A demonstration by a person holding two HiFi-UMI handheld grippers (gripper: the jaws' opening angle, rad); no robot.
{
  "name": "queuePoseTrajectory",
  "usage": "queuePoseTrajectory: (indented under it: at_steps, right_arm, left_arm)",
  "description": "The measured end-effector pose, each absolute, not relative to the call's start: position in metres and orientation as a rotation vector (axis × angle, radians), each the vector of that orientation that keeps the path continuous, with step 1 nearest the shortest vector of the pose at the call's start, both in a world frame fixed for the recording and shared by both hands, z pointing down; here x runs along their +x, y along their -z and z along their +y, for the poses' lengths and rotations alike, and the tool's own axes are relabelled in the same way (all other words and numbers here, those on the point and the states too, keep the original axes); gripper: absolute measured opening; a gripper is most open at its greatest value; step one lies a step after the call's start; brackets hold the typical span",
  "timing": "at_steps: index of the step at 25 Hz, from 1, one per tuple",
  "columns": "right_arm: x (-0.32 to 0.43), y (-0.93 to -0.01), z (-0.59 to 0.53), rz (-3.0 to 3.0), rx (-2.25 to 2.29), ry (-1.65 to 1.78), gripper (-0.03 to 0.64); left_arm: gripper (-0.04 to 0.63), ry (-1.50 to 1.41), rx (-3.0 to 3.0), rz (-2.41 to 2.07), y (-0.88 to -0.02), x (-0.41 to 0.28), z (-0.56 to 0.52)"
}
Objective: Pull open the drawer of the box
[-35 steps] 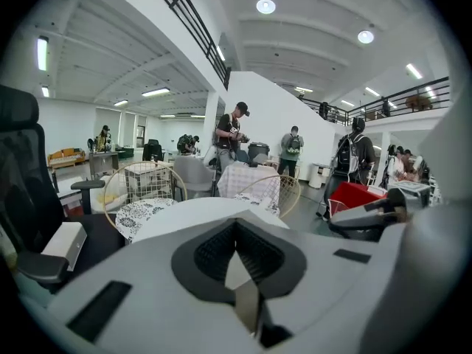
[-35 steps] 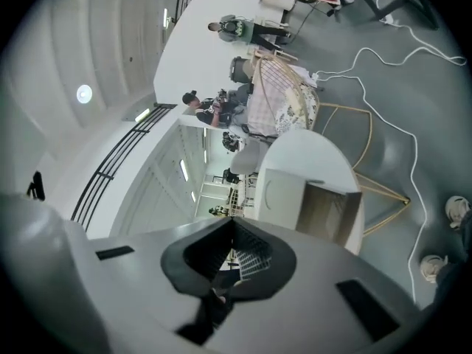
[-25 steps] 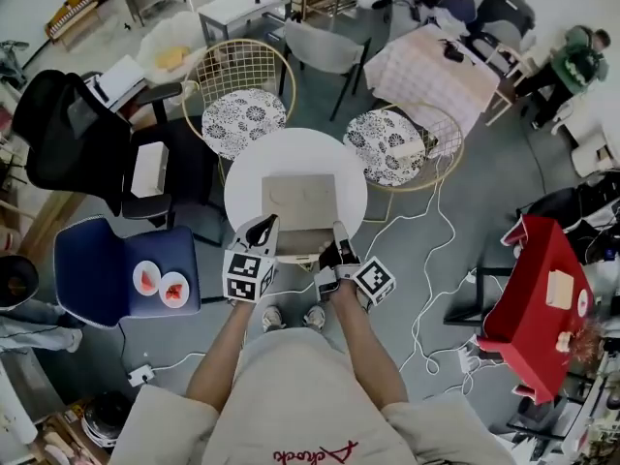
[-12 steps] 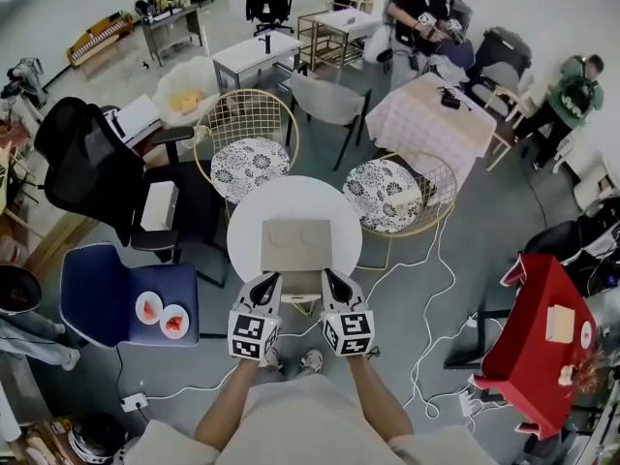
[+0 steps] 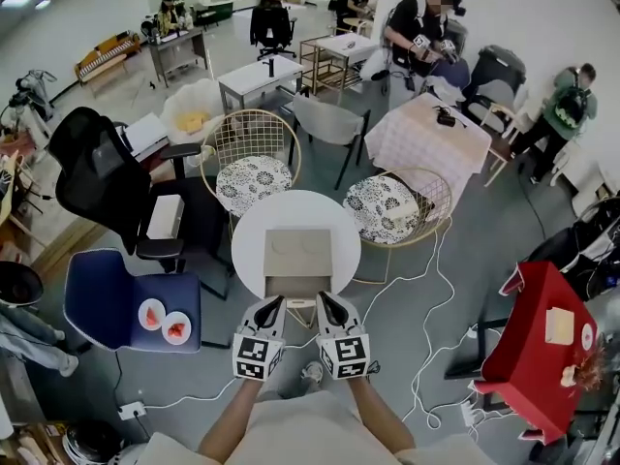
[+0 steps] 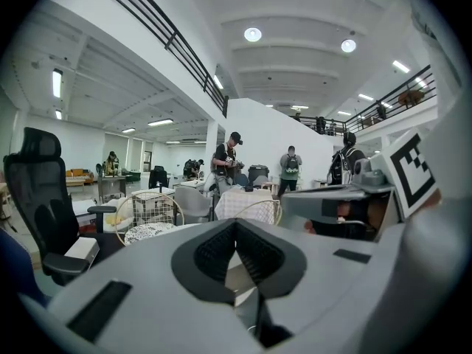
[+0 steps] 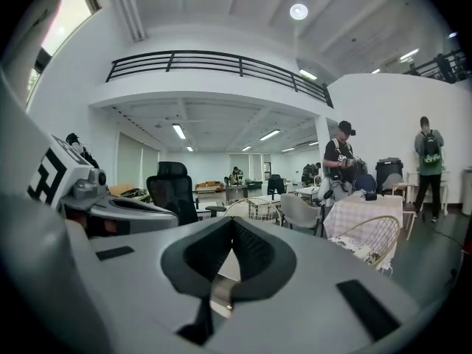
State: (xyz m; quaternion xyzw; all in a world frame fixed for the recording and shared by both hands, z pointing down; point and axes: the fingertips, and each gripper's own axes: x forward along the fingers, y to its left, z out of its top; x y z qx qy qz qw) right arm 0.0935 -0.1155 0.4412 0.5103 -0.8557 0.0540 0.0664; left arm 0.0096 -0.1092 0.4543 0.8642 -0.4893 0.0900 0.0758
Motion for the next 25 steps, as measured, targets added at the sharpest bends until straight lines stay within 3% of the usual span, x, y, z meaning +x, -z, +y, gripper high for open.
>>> queuePoseTrajectory:
  at_steps: [12, 25]
  right_arm:
    - [0.047, -0.440, 0.002, -2.583, 1.592, -0.204, 0.015]
    - [0.047, -0.440, 0.101, -2.585, 1.612, -0.211, 0.015]
  left_arm:
    - [0.012, -0.240, 2.603, -1.430, -0.458, -0.023, 0.003]
    - [0.012, -0.233, 2.609, -1.425, -0.461, -0.020, 0.097]
